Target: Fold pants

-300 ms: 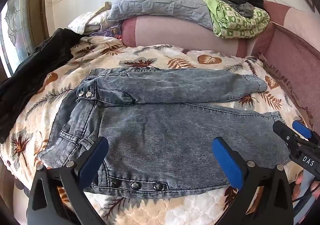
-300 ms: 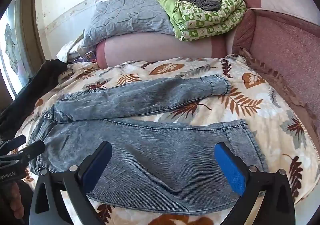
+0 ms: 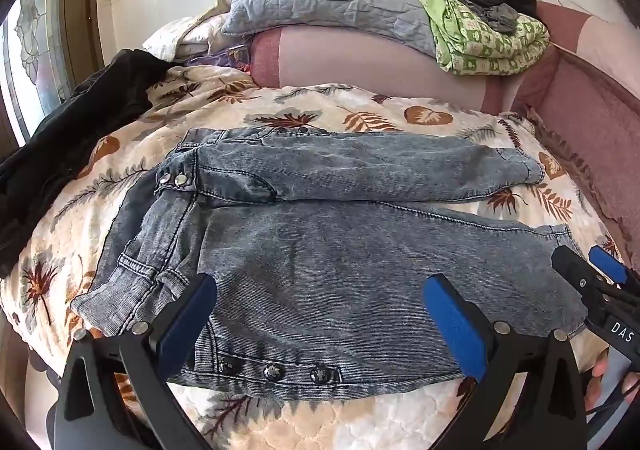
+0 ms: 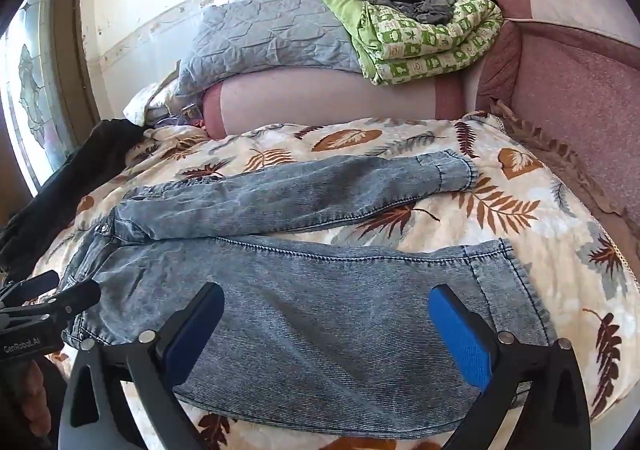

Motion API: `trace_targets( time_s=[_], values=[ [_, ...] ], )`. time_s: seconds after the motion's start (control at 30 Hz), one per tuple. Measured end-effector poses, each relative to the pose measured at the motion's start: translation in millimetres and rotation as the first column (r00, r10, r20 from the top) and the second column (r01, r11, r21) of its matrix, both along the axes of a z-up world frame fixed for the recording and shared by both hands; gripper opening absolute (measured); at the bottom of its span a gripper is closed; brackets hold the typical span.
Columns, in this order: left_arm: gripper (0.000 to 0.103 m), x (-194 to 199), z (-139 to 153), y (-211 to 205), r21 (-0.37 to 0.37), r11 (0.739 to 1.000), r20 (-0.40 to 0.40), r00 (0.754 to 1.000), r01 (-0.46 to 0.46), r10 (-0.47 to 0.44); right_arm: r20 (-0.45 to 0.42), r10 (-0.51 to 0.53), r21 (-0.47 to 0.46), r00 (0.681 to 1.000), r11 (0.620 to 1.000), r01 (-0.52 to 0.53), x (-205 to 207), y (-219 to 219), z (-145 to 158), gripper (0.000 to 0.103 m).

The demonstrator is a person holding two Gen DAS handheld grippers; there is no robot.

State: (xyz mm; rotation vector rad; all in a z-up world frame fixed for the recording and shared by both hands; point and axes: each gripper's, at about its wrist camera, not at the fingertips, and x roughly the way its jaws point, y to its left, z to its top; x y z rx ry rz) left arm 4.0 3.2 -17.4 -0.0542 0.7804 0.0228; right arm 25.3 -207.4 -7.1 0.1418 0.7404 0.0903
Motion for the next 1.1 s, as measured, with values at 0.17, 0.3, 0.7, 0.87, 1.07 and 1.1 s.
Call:
trace_targets(
  time_s=[0.17,0.3,0.7,0.87,1.07,1.1],
  values=[
    [0.103,-0.5,-2.9,-5.6,0.011,1.000,-0.014,1.000,0.013,-0.012,0.006,-0.014,0.021,1.000,1.000,0.013,-5.9,-9.9,12.6,0.103],
    [0.103,-3.5,-3.4,-5.7,-0.002,1.000,-0.016,1.000,0.009,-0.009,0.012,-0.021,0.028,1.000,0.999,0.021,-8.0,-12.5,16.3,0.103],
    [0.103,-2.8,0.1,-7.0,-0.012,1.000,-0.018,1.000,-0.002,0.002,0.020,-0.026,0.021,0.999,0.999,0.025,-10.1,-12.9,15.3,0.103],
    [0.103,-3.3,-0.2,-5.6,-0.012,1.000,-0.018,1.000,-0.010,0.009,0.016,-0.019,0.016,1.000,1.000,0.019,-9.6,-11.4,14.0,0.103],
    [0.103,-2.4,-1.2,-3.5,-0.012,1.000,-0.021,1.000,-0.013,0.013,0.014,-0.014,0.015,1.000,1.000,0.014,-9.4,-10.6,13.9,0.103],
    [0.103,-2.4,-1.4,-3.1,-0.014,1.000,-0.021,1.000,-0.014,0.014,0.013,-0.014,0.014,1.000,1.000,0.013,-9.4,-10.3,13.8,0.103]
  ],
)
